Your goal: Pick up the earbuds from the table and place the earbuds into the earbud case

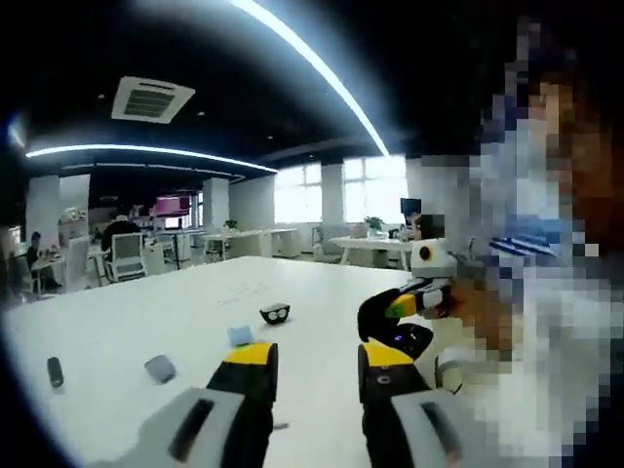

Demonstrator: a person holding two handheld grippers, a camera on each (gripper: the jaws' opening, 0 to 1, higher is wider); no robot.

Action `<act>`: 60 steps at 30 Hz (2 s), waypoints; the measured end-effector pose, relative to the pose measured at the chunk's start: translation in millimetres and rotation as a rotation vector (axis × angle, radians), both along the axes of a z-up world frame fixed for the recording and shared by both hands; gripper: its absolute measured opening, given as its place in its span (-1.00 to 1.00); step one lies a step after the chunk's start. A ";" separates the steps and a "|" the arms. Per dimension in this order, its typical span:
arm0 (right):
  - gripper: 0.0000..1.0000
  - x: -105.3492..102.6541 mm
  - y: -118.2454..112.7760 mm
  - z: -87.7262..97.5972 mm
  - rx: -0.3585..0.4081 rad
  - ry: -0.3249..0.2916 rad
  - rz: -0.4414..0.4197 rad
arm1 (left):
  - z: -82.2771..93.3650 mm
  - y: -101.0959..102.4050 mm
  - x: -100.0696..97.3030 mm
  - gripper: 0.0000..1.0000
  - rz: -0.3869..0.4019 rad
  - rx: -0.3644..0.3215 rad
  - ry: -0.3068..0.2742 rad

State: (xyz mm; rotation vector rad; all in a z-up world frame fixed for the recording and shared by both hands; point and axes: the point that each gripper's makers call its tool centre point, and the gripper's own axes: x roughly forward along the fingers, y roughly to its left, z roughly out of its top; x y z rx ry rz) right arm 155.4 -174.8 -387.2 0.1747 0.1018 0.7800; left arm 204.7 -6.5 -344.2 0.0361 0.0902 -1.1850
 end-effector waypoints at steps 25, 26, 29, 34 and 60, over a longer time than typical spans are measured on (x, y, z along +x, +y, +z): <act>-0.88 4.6 -3.2 -6.7 -0.015 0.018 -0.009 | -134.7 53.3 141.4 -0.23 0.112 0.413 0.072; -0.88 4.8 -3.5 -6.6 -0.015 0.018 -0.010 | -138.8 51.3 144.9 -0.22 0.095 0.429 0.062; -0.88 4.8 -4.2 -6.5 -0.014 0.018 -0.011 | -143.3 42.8 146.5 -0.22 0.048 0.417 0.048; -0.88 4.0 -3.2 -6.5 -0.017 0.017 -0.006 | -153.7 38.3 149.8 -0.21 -0.028 0.411 0.084; -0.88 5.2 -1.7 -8.6 -0.024 0.018 -0.006 | -149.8 42.4 145.1 -0.43 0.025 0.303 0.167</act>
